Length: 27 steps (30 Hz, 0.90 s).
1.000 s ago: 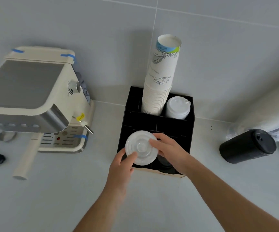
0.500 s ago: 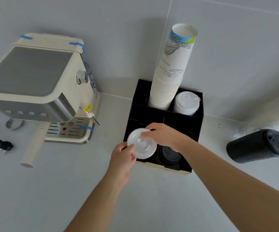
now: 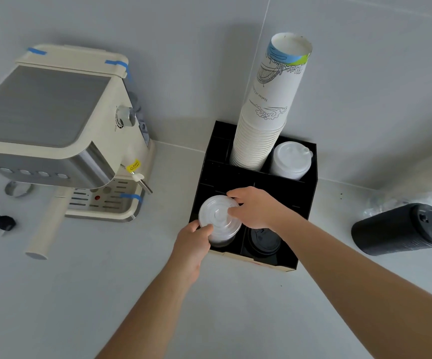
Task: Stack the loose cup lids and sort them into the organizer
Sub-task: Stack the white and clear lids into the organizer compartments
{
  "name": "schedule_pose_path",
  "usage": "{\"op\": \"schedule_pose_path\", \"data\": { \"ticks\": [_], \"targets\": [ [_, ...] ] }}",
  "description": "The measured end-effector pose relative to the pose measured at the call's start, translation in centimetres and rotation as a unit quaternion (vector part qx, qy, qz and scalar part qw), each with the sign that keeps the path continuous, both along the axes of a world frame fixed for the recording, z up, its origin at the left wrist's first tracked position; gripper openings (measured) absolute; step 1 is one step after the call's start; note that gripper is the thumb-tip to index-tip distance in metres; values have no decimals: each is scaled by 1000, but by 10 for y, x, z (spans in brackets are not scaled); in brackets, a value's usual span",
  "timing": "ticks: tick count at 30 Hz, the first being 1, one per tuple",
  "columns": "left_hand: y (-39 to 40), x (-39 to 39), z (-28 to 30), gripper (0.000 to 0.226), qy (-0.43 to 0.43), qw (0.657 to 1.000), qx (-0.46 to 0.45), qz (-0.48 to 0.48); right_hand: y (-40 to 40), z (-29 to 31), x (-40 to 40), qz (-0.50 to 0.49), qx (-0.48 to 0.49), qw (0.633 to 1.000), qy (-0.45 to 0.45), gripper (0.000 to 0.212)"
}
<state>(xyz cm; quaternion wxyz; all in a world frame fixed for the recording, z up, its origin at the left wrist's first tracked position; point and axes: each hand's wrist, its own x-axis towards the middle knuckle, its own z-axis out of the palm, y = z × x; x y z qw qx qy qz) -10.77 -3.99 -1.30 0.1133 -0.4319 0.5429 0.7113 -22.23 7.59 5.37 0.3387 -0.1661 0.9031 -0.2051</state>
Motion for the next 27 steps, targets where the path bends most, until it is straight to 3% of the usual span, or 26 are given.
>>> {"op": "schedule_pose_path", "data": {
  "ticks": [3, 6, 10, 21, 27],
  "targets": [
    [2, -6, 1, 9, -8, 1000, -3, -28, 6, 4, 4, 22, 20, 999, 24, 44],
    [1, -10, 0, 13, -26, 998, -27, -45, 11, 2, 7, 27, 28, 998, 55, 45],
    [1, -9, -1, 13, -37, 997, -44, -59, 14, -10, 9, 26, 24, 996, 76, 25],
    [2, -5, 4, 35, -32, 995, -79, -46, 18, -13, 18, -46, -26, 994, 97, 36],
    [-1, 1, 5, 23, -5, 996, -76, -53, 25, -3, 23, -62, -41, 994, 81, 34]
  ]
}}
